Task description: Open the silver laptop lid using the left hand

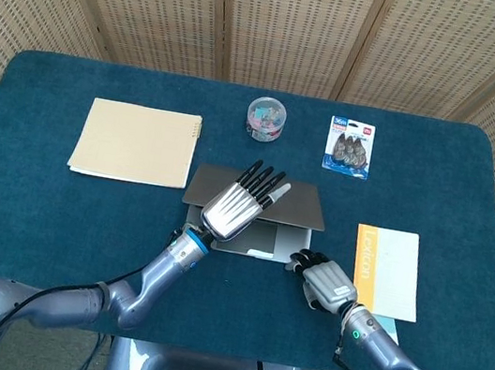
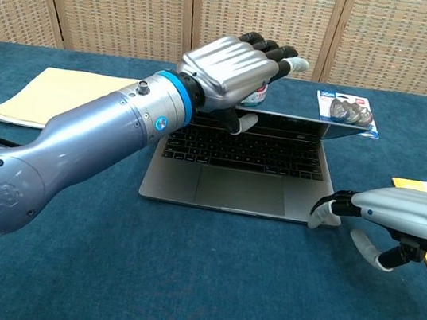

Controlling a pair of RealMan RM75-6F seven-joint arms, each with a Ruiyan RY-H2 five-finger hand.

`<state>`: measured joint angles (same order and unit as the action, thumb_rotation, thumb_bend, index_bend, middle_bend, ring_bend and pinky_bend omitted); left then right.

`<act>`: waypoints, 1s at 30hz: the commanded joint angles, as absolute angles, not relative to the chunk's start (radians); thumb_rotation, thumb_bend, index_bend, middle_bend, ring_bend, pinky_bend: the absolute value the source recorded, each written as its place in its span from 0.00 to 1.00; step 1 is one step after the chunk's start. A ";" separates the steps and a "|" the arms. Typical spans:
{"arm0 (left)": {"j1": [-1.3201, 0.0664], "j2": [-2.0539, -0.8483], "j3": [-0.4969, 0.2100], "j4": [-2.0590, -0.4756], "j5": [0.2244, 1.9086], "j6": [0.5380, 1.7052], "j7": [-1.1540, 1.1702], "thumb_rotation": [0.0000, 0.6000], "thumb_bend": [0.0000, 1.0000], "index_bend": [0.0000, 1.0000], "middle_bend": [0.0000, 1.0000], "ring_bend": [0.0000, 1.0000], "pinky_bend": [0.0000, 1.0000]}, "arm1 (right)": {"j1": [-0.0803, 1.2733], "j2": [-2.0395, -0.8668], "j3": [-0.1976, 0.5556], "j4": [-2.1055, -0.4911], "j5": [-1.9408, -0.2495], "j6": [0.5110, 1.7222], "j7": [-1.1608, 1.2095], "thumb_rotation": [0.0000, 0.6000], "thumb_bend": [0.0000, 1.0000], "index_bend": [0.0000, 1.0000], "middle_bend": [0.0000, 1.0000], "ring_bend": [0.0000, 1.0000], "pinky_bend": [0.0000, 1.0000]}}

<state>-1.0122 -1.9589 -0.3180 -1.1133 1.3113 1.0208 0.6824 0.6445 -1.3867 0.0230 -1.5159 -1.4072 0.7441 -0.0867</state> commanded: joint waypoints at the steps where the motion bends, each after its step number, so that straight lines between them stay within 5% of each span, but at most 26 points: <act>1: -1.026 -1.952 -0.334 -1.111 1.302 1.014 0.695 1.00 0.45 0.00 0.00 0.00 0.00 | 0.651 -1.384 0.022 -1.525 -1.412 0.743 -0.091 1.00 0.85 0.20 0.14 0.04 0.13; 30: -1.194 -1.930 -0.433 -0.930 1.190 0.895 0.602 1.00 0.45 0.00 0.00 0.00 0.00 | 0.718 -1.381 0.015 -1.566 -1.432 0.714 -0.073 1.00 0.86 0.20 0.14 0.04 0.13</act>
<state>-1.1928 -1.9305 -0.4325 -0.9288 1.1912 0.8956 0.6026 0.7183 -1.3809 0.0153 -1.5657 -1.4320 0.7137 -0.0732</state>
